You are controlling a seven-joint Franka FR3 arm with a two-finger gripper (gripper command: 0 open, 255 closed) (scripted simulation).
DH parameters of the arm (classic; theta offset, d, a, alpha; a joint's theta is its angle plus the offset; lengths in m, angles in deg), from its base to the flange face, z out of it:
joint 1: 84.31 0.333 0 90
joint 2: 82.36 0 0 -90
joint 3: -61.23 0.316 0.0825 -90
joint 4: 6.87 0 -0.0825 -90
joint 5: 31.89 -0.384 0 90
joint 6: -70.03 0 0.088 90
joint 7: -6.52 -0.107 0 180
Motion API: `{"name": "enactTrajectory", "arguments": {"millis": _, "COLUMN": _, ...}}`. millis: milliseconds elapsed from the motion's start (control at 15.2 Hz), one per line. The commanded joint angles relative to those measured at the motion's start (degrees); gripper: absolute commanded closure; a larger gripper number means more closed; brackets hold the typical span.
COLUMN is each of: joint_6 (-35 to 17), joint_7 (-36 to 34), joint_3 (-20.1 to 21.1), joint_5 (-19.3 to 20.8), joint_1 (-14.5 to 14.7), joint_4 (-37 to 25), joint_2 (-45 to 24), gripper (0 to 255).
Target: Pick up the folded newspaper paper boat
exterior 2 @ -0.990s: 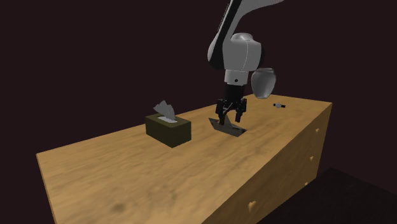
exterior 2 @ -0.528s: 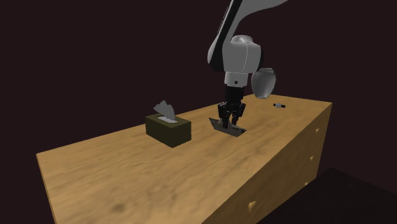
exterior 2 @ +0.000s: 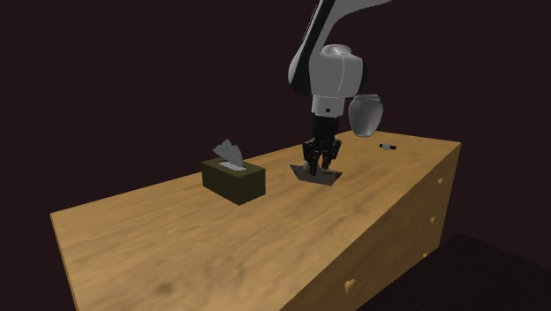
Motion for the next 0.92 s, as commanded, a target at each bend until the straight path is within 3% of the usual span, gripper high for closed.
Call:
{"name": "enactTrajectory", "arguments": {"millis": 0, "joint_6": 1.0, "joint_7": -0.3, "joint_3": -0.3, "joint_5": 0.4, "joint_1": 0.2, "joint_4": 0.0, "joint_2": 1.1, "gripper": 255}}
{"name": "enactTrajectory", "arguments": {"millis": 858, "joint_6": 7.2, "joint_7": -2.2, "joint_3": -1.6, "joint_5": 2.5, "joint_1": 1.1, "joint_4": -0.3, "joint_2": 7.1, "gripper": 255}}
